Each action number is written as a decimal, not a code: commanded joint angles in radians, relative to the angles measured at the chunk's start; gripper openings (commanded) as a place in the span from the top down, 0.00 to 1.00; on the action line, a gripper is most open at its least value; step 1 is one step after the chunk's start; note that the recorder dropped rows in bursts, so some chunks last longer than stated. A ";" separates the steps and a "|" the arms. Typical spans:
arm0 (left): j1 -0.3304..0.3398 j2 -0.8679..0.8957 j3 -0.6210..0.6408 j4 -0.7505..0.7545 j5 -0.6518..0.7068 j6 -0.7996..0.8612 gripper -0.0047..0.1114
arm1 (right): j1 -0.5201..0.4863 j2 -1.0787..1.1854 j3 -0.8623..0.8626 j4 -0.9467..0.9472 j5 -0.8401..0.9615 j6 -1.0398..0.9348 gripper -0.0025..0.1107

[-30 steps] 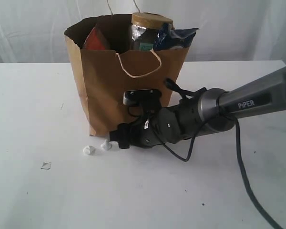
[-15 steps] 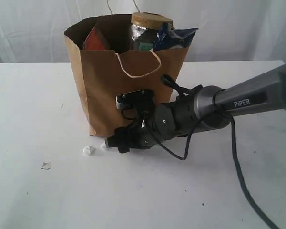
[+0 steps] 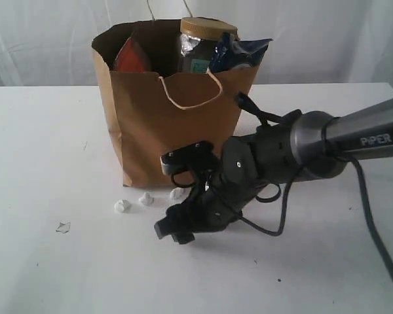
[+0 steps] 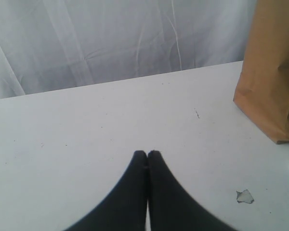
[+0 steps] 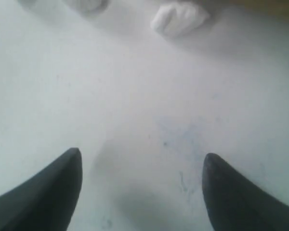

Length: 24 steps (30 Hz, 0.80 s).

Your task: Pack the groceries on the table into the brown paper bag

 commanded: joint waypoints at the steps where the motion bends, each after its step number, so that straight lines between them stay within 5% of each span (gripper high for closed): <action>1: 0.002 -0.003 0.003 -0.008 -0.011 -0.001 0.96 | 0.056 -0.105 0.038 0.013 0.053 -0.198 0.40; 6: 0.002 -0.003 0.003 -0.008 -0.011 -0.001 0.96 | 0.184 -0.113 -0.069 0.015 0.055 -0.528 0.40; 24: 0.002 -0.003 0.003 -0.008 -0.011 -0.001 0.96 | 0.167 0.241 -0.595 0.017 0.325 -0.599 0.44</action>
